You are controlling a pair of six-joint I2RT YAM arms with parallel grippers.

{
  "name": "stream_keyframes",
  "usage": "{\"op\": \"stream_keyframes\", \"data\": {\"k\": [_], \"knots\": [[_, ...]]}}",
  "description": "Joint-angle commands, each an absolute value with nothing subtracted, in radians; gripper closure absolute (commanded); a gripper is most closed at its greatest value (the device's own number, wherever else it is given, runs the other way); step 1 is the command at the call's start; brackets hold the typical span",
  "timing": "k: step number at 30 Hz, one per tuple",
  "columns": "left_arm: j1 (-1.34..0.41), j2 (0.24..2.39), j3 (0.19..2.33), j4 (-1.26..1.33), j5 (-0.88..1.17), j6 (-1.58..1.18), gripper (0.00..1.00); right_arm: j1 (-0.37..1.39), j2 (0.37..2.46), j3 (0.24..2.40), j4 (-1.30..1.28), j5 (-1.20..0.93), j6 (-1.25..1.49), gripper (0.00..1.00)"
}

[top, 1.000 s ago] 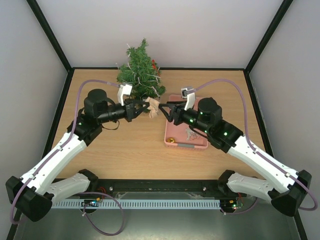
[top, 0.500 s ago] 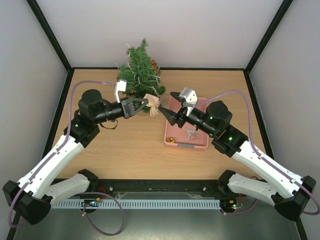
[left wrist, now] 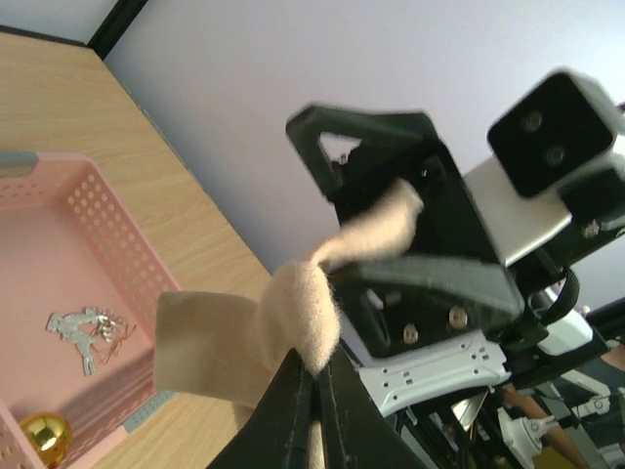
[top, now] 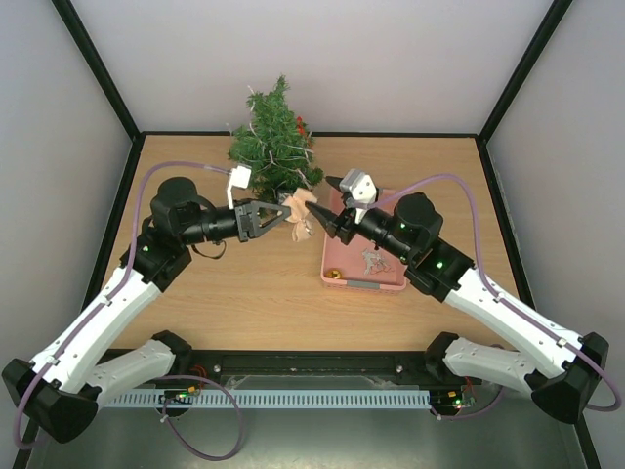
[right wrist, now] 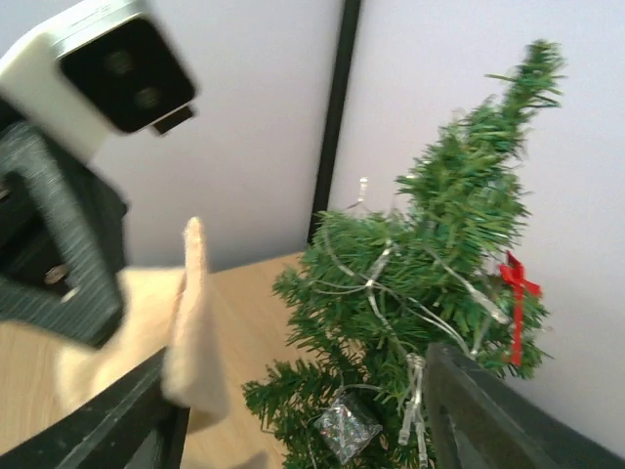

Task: Decorate the small christmas tree
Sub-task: Place the decoration item on the Christmas tree.

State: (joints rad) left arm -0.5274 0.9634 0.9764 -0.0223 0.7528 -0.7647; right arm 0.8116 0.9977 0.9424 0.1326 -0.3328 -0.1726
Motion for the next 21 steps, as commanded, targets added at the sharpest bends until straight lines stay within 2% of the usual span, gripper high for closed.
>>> {"op": "stream_keyframes", "data": {"k": [1,5,11,15,17,21], "knots": [[-0.528,0.944,0.975,-0.089,0.816,-0.707,0.98,0.817,1.012,0.991,0.176,-0.155,-0.135,0.42],[-0.529,0.956,0.975,-0.063,0.817,-0.732,0.98,0.817,1.049,0.982,0.092,-0.171,-0.084,0.54],[-0.528,0.963,1.028,-0.110,0.649,-0.778,0.97,0.817,0.917,0.895,0.004,-0.083,-0.062,0.56],[-0.527,0.966,1.015,-0.061,0.602,-0.878,0.97,0.818,0.825,0.834,0.110,-0.190,-0.076,0.58],[-0.527,0.971,1.000,-0.006,0.602,-0.946,0.98,0.822,0.791,0.762,0.219,-0.272,-0.151,0.56],[-0.528,0.970,0.991,0.034,0.562,-1.037,0.98,0.831,0.780,0.709,0.376,-0.291,-0.329,0.56]]}}
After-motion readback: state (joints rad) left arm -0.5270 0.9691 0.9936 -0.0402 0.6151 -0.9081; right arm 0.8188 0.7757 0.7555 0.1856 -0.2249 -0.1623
